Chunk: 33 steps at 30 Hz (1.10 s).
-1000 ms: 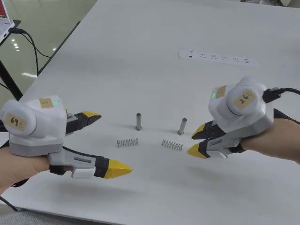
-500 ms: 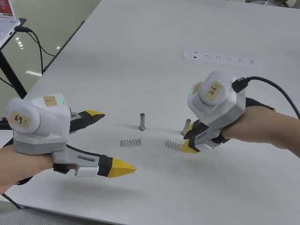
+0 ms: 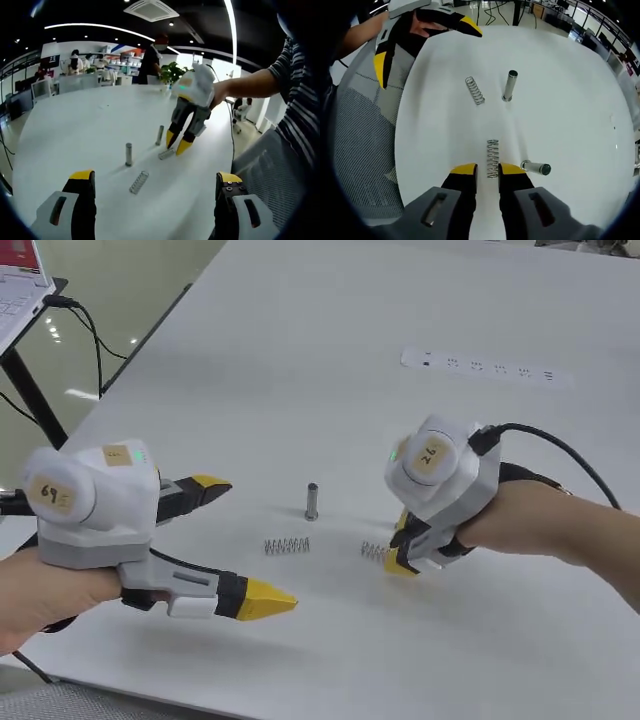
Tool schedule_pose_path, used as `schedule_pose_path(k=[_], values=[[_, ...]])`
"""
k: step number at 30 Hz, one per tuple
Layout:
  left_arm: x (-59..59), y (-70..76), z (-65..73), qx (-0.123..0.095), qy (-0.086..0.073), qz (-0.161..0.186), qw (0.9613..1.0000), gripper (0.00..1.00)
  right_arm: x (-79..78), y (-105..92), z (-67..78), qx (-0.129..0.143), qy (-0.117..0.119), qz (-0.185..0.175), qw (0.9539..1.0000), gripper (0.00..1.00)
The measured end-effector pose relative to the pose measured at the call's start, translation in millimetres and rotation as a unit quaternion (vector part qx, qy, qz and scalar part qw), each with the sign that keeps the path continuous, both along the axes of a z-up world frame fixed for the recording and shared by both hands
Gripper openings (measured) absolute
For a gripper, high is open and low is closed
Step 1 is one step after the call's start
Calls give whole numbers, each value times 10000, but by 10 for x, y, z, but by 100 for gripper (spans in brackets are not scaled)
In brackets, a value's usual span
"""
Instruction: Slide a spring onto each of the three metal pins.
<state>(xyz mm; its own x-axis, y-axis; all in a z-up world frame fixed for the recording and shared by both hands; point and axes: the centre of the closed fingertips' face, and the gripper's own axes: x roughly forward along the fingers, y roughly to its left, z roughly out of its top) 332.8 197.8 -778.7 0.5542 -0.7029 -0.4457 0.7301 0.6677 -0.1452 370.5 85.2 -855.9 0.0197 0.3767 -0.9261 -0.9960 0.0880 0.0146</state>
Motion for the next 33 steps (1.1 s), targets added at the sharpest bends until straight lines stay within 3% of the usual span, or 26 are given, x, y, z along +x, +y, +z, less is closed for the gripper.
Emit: schedule_pose_path(k=[4, 16, 21, 33], values=[[-6, -2, -6, 5, 12, -13, 10000, 98, -4, -36, -61, -117, -36, 62, 9999, 12], [-24, -5, -11, 11, 39, -25, 10000, 98, 0, -41, -87, -50, -132, 127, 9998, 8], [-47, -57, 0, 2, 37, -88, 10000, 98, -50, -48, 24, 116, -93, 98, 9998, 8], [-96, -224, 5, -25, 50, -306, 9995, 95, -180, -265, 255, 197, -150, 188, 9995, 8]])
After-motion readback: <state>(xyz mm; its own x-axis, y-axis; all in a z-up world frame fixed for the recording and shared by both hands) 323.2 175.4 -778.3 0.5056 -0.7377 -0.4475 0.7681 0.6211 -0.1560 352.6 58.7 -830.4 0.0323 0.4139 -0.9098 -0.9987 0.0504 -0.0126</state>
